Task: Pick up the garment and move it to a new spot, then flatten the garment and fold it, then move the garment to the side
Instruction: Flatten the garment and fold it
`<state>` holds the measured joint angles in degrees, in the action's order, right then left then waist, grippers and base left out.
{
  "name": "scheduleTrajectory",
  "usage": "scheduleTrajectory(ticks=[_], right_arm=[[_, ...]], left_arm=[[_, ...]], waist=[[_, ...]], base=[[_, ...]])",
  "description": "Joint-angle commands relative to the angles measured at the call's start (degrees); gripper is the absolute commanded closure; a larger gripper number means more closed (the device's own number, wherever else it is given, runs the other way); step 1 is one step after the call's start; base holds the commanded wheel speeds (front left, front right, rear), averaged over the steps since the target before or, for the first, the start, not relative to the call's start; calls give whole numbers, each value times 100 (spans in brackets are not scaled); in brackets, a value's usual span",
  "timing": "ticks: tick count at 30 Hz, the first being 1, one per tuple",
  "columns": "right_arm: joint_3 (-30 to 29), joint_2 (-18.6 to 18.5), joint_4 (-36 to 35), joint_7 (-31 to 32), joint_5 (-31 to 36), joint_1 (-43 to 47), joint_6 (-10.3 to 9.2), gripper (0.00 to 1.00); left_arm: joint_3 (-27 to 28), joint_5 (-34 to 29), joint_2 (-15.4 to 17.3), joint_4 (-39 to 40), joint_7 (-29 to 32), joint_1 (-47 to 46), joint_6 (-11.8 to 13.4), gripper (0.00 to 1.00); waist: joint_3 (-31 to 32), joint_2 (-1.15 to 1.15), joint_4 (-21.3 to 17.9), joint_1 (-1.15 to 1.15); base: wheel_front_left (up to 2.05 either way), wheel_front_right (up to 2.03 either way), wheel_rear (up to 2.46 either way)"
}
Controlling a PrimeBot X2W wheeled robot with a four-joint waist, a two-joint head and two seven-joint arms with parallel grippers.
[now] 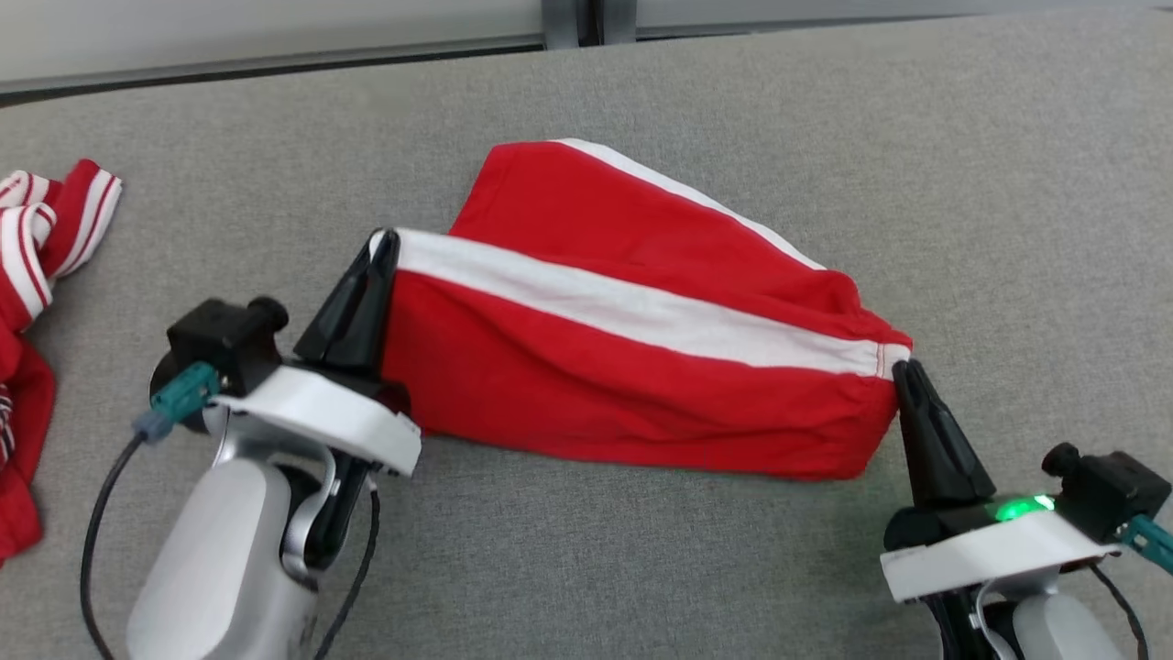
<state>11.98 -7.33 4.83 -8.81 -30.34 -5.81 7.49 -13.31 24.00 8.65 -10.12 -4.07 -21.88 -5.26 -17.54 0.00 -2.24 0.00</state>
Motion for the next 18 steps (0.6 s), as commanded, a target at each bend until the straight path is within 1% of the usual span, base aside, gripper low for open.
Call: scheduleTrajectory(ticks=[1,5,11,18], right_arm=[[-5,1,19,-47,-42,-115,0,100],[31,54,231,-207,-84,-568,0,100],[88,146,494,-448,-177,-1152,0,100],[287,216,764,-603,-297,-1500,-1,100]], left_arm=[[-4,-37,29,-49,-17,-159,-33,100],[-168,-67,-15,-688,-49,-1010,-121,100],[-316,-30,-83,-1748,-201,-2244,-182,100],[-468,96,-109,-2980,-584,-3253,-220,100]], waist=[[-217,0,-90,0],[-559,0,-186,0],[-1008,0,-379,0],[-1280,0,-595,0]], base=[[0,0,0],[0,0,0],[0,0,0],[0,0,0]])
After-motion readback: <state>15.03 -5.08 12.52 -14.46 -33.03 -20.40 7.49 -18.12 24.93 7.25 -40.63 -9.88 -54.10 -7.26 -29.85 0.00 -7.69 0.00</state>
